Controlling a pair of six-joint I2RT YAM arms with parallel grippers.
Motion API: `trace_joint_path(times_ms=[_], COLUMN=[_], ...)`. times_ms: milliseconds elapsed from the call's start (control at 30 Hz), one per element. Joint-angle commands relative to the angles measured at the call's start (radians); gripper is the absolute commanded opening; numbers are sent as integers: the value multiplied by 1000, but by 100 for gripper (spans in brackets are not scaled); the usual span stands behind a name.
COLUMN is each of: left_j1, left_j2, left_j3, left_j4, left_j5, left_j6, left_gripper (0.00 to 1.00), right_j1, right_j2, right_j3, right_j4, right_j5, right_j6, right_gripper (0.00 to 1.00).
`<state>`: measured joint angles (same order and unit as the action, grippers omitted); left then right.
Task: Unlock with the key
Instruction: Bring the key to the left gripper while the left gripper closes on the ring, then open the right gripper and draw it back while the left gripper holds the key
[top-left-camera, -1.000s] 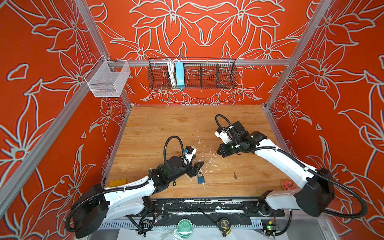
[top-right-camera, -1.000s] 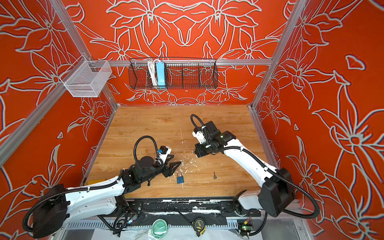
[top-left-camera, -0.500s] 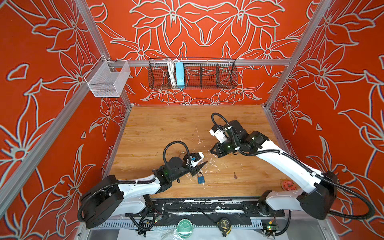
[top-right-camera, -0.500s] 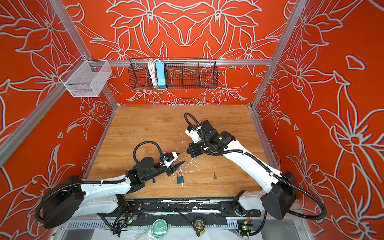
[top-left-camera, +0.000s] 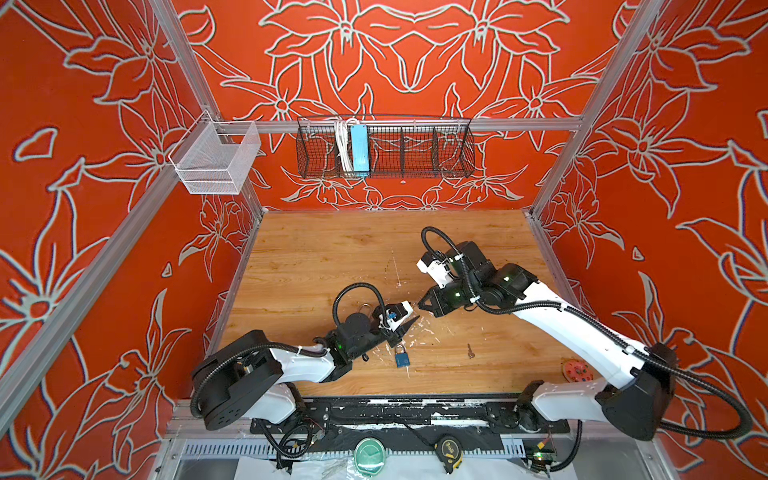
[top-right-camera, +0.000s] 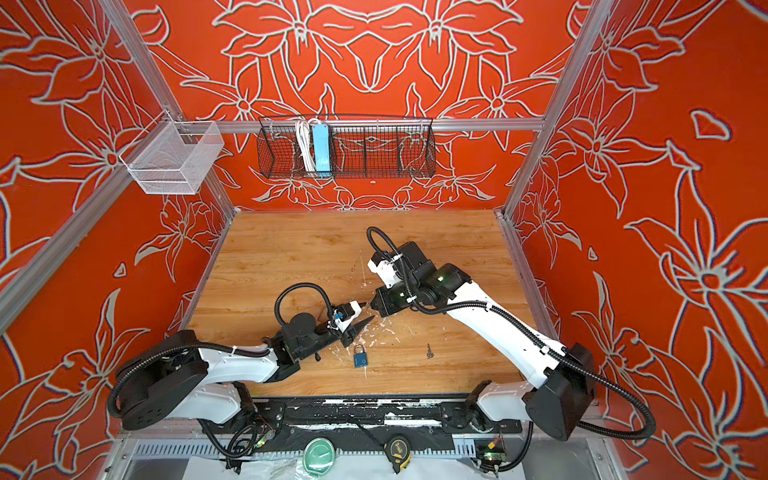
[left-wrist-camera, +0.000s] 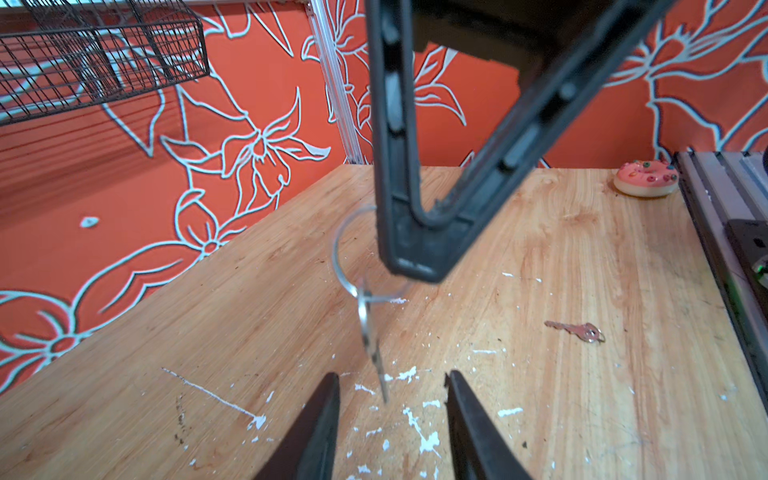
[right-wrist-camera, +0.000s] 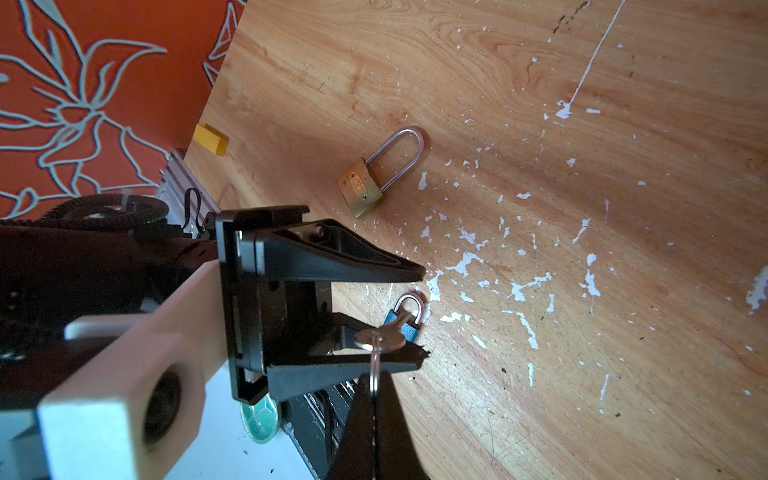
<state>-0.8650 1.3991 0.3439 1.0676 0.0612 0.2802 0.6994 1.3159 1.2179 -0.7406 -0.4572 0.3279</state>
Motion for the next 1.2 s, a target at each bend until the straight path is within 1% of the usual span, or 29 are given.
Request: trace_joint_path(times_ms=[0,133,367,700,833,900,1033,1167], left_j1=[-5,-5,-5,-5,-5,-5,-5,-5], left_j2=[14,24,23,-10,-22,-31,-65,-112], left_j3=[30,43,43,39,37,37,39,70], left_j4=[76,68,48,-2,-8,-11,-47,-182], left_j5=[-5,14,13,10,-2,-15,-29,-38], left_j6=[-4,2,14,40,48,51,76,124], left_gripper=[42,39,32,12,5,0,0,0], right_j1=[11,12,12,12,12,12,12,12], right_j2=[-17,-15,-22,-36,-41,-40,-46,-44], right_j3=[20,22,25,25,25,22,17,15], right_j4=[13,15,6,-2,-6,-6,-6,-6], right_j5=[-15,-16,-5,10,12,12,14,3], right_j6=[14,13,10,10,8,10,11,10], right_gripper=[0,0,0,0,0,0,0,0])
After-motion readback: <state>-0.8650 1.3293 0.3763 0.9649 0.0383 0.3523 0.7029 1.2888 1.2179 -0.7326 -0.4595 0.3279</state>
